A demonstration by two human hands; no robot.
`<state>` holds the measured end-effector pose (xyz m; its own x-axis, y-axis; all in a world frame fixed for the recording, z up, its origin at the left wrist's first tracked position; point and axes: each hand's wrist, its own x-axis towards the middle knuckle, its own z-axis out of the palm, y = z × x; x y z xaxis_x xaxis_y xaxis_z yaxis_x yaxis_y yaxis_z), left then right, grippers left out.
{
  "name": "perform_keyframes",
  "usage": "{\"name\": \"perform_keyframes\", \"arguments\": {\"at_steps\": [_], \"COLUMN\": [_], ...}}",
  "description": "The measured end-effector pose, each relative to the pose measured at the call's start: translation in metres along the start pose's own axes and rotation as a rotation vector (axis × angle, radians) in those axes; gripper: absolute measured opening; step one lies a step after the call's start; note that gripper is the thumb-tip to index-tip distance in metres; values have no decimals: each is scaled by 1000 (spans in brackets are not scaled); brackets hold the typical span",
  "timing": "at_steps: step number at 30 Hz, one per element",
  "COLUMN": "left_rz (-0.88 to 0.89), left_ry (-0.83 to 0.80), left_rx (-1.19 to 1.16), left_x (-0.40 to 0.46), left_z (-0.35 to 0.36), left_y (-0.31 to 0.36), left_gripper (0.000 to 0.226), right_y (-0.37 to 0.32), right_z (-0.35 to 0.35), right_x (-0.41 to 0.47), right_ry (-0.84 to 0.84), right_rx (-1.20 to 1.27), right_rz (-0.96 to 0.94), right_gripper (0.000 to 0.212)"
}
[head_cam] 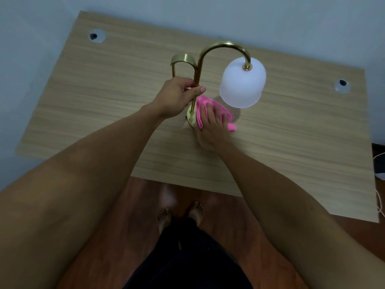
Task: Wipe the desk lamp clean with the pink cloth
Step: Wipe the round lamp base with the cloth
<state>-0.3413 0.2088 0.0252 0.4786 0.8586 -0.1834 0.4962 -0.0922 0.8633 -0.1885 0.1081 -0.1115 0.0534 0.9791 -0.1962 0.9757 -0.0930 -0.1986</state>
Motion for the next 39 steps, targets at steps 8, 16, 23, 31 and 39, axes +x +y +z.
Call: {"name": "perform_keyframes", "arguments": {"at_steps": [8, 16, 23, 31, 39], "left_rz": [13, 26, 11, 8, 19], "left_ry": [-29, -51, -53, -42, -53], "left_rx": [-10, -14, 11, 3, 4], "left_x": [2, 1, 1, 2, 4], "left_z": [-1, -2, -2, -3, -2], "left_y": [2, 5, 4, 1, 2], "left_gripper": [27, 18, 30, 31, 25], "right_y": [16, -2, 13, 34, -3], "right_z": [-4, -5, -13, -5, 8], "right_x": [-23, 4, 8, -28, -20], "right_ry": [7, -14, 40, 51, 79], "right_rx": [37, -45, 17, 70, 10], "right_rz": [-151, -102, -31, -250, -239], "right_gripper": [71, 68, 64, 60, 60]}}
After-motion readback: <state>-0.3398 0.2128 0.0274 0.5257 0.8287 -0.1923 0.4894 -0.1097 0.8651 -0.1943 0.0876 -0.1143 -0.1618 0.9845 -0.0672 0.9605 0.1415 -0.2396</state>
